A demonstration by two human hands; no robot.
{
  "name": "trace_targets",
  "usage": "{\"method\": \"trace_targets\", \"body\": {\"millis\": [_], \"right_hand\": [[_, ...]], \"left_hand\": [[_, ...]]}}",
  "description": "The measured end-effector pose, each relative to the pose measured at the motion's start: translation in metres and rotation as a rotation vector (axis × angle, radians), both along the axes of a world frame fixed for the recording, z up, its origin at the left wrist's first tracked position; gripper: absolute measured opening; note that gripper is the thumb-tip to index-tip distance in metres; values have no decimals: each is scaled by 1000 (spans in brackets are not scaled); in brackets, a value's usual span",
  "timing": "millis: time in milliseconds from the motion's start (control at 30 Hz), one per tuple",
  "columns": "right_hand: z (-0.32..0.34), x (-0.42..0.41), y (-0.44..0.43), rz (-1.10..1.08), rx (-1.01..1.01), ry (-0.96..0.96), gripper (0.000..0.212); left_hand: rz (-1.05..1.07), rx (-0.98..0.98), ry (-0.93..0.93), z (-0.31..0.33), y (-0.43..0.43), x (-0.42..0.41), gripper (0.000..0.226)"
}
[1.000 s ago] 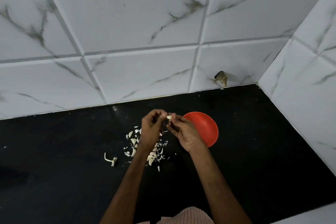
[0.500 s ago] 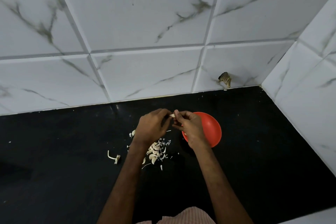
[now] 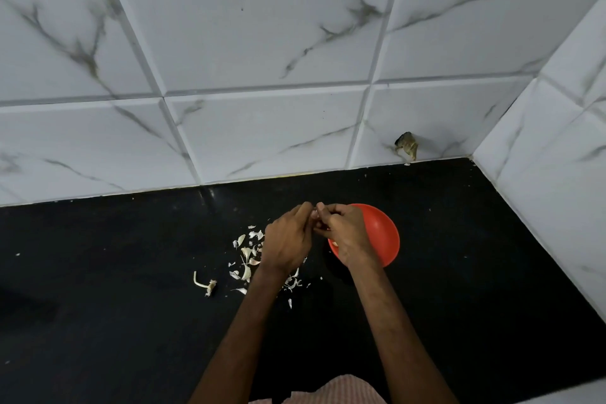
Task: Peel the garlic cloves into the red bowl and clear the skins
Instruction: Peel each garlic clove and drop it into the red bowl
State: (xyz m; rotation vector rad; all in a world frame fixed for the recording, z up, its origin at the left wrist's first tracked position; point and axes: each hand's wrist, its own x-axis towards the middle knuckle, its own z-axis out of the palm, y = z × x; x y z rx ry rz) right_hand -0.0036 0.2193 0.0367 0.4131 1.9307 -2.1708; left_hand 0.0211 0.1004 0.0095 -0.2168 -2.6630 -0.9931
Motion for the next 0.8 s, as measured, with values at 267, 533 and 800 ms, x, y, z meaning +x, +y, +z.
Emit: {"method": "trace_targets", "body": {"millis": [267,533,800], "right_hand": [[1,4,-10,-13,-27,51,16],[3,-1,-1,-55,-19,25,19],[2,3,-2,-62,101,89,19]], "left_hand": [[170,416,-125,7,4,-1,44],[14,231,-91,25,-32,-9,12],[-93,-81,43,27,-23,-5,11]]}}
